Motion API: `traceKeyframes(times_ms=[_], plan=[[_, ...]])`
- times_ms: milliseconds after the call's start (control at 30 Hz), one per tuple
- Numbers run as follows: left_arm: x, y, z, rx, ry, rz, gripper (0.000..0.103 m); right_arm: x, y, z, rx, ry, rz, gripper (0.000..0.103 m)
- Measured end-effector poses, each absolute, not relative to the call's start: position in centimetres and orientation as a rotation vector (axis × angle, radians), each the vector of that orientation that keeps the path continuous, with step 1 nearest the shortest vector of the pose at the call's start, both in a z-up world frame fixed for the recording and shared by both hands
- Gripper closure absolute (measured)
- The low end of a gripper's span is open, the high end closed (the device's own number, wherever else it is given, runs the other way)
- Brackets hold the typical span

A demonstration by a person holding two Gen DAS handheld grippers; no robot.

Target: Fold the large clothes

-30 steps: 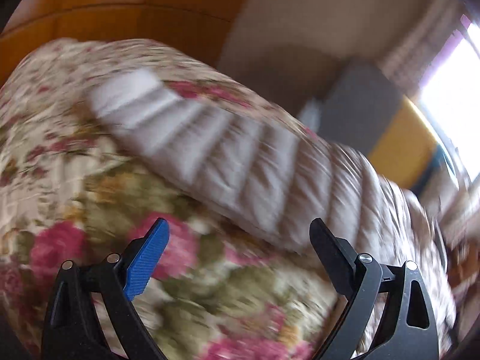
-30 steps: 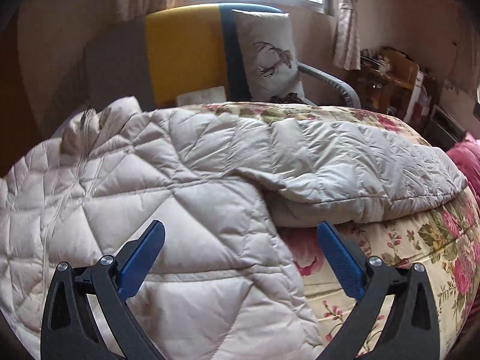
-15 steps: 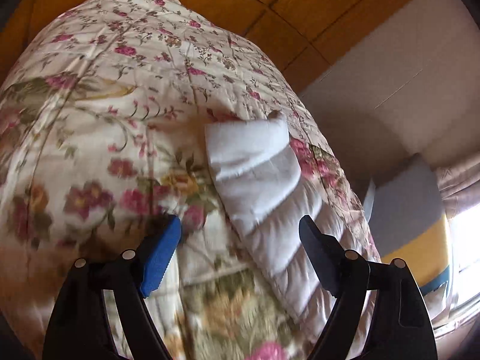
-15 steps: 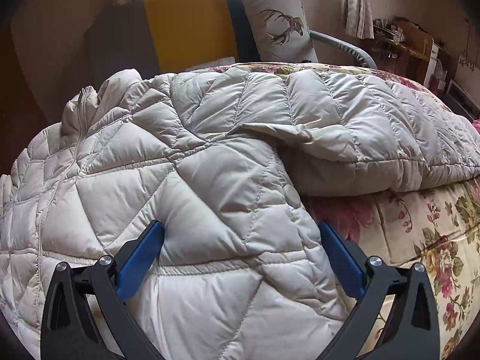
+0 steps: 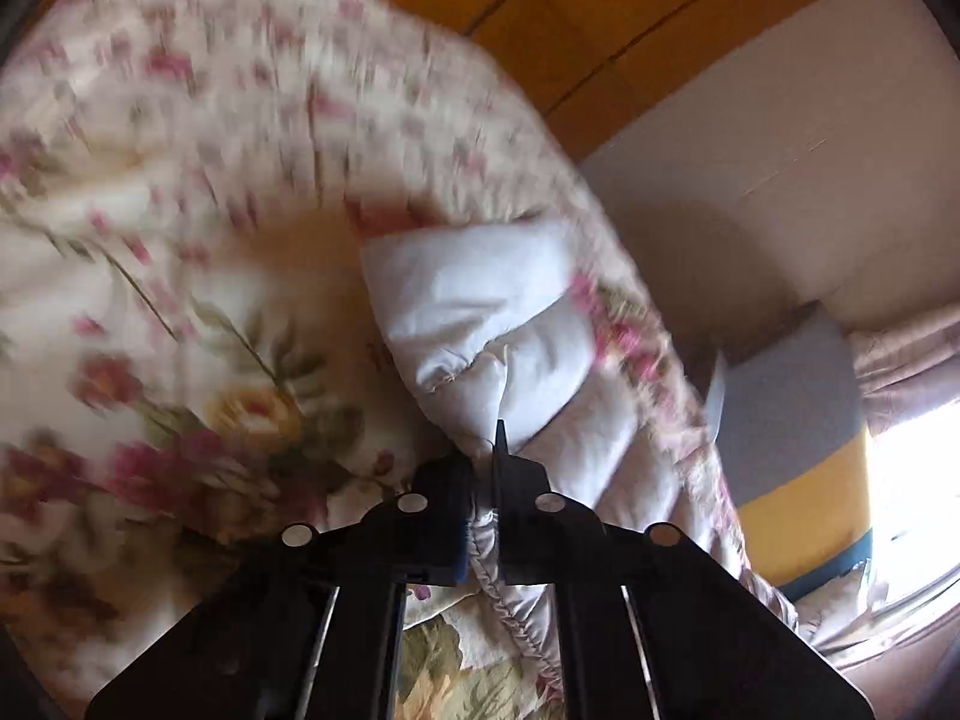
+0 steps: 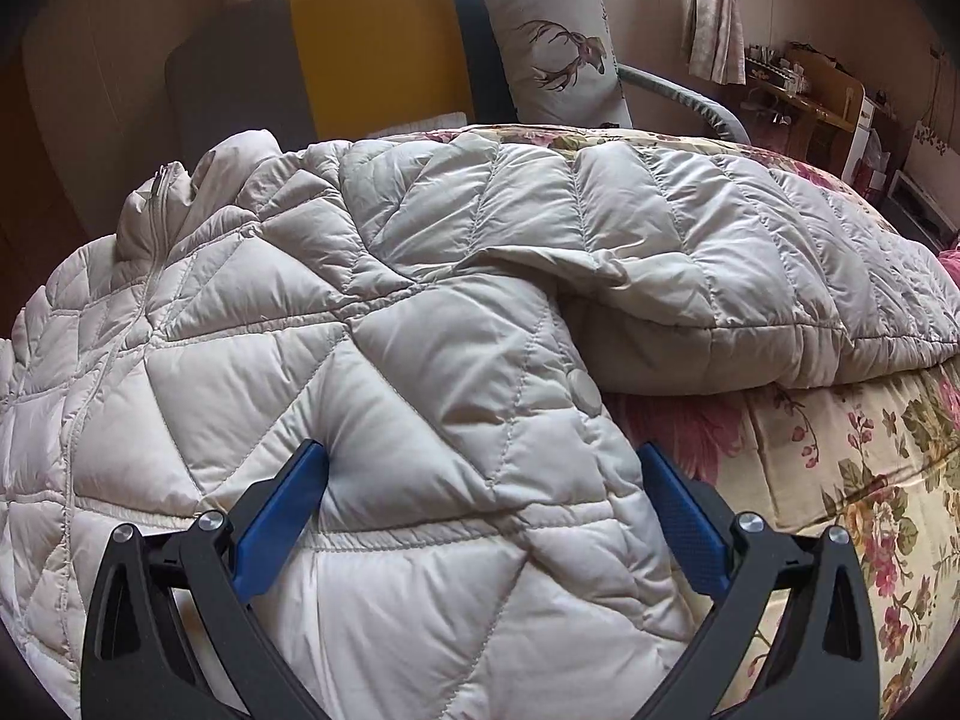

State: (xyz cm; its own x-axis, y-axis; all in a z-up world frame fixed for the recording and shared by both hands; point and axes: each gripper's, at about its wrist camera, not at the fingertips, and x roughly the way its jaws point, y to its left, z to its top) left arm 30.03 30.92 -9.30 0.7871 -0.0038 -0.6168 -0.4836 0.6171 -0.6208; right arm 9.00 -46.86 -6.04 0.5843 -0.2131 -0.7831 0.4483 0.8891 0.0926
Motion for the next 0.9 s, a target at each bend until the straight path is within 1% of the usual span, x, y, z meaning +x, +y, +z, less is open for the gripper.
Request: traceKeyframes(times_ms=[67,200,300,367,500,733,900], plan=[[28.6,30.5,-7.7,-0.820,0.567,0.279,0.100,9.0,-46.9,-6.0,0.295,0.866,-0.393,0.002],[25.4,30.8,-6.1,-0.834,0.491,0.272,0.100,8.9,-47.0,-6.1,0.295,0.865,-0.393,0.002],[24.9,30.5,-6.9,-0.788,0.556,0.291,0.100,9.0,-46.9,-6.1,0.295,0.866,-0.394,0.002],[24.5,30.2,-7.2,-0.812,0.565,0.292,0.100,9.0,-46.9,-6.1,0.297,0.866,-0.395,0.002],[24.5,28.6,-5.4,-0.819,0.547,0.292,0.100,9.0,-46.7,-6.1,0.288,0.869,-0.401,0.002],[24.0,20.8,2.5,-0.717,0.402,0.132,0.100,9.0,-46.8,-6.1,0.290,0.868,-0.401,0.002],[24.3,12.0,6.8,-0.531,0.372,-0.037,0.100,9.0,-46.8,-6.1,0.290,0.868,-0.402,0.002]])
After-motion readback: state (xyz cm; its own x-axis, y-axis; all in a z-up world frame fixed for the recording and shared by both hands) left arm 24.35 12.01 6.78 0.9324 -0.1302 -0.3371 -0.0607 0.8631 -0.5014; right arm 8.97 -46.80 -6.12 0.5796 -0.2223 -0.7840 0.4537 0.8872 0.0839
